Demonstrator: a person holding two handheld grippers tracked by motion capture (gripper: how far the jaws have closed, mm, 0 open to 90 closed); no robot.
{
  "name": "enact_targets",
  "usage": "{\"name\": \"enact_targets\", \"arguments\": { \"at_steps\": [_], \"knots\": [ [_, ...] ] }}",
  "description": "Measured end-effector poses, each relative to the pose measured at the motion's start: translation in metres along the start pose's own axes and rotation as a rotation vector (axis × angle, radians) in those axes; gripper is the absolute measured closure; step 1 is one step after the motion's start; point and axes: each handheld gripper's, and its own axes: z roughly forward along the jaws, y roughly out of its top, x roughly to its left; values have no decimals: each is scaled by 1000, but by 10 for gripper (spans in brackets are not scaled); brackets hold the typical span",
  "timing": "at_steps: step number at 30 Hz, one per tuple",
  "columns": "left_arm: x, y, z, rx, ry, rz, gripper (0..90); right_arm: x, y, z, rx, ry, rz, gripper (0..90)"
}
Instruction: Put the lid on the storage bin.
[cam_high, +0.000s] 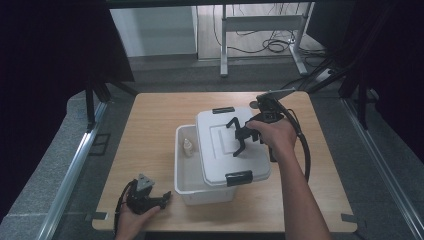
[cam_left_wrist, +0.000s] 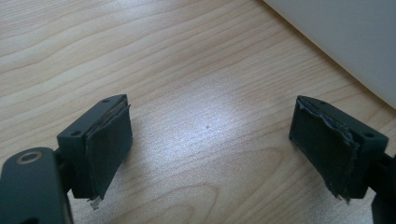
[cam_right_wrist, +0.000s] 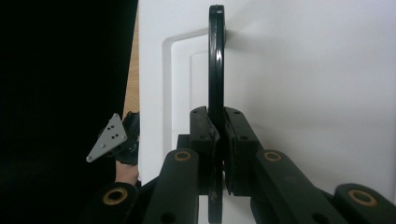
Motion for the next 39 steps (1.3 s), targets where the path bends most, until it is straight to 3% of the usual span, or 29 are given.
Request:
{"name": "enact_targets", "arguments": {
  "at_steps": [26, 39],
  "knots": [
    [0, 0, 0, 1, -7, 5, 130, 23, -10, 33, 18, 51, 32, 834],
    [0, 0, 0, 2, -13, 12, 129, 35, -14, 50, 27, 40, 41, 835]
  ]
}}
